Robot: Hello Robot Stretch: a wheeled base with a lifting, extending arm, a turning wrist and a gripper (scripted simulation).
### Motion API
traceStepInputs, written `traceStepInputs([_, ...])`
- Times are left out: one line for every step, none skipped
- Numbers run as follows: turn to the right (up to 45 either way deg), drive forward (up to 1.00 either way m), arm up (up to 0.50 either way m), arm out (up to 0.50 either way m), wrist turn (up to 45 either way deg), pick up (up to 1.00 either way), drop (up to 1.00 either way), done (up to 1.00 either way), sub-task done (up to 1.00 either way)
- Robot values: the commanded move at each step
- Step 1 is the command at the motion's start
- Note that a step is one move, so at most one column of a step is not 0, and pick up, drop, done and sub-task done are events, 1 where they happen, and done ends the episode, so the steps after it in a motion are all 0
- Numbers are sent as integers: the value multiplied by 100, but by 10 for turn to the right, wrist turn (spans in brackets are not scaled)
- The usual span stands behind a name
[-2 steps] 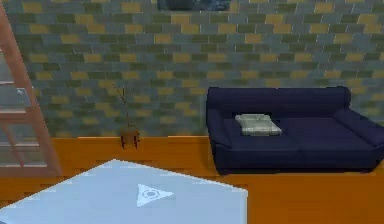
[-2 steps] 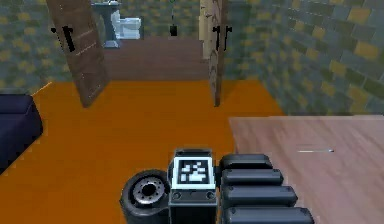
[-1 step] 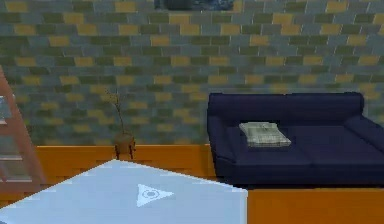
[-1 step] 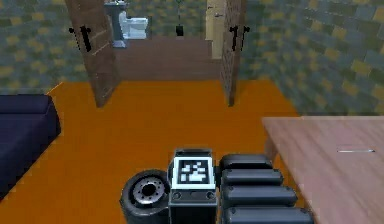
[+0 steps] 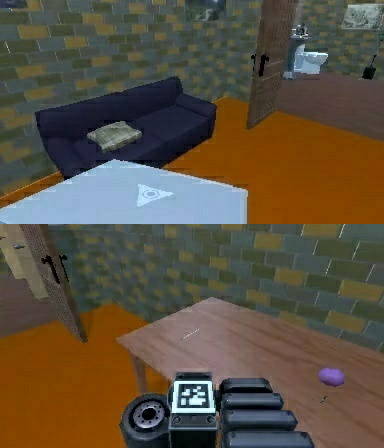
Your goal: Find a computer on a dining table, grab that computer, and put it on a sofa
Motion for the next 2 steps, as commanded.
traceStepInputs([420, 0, 0, 0, 0, 0, 0, 0, 0])
traceStepInputs([0, 100, 0, 0, 0, 0, 0, 0, 0])
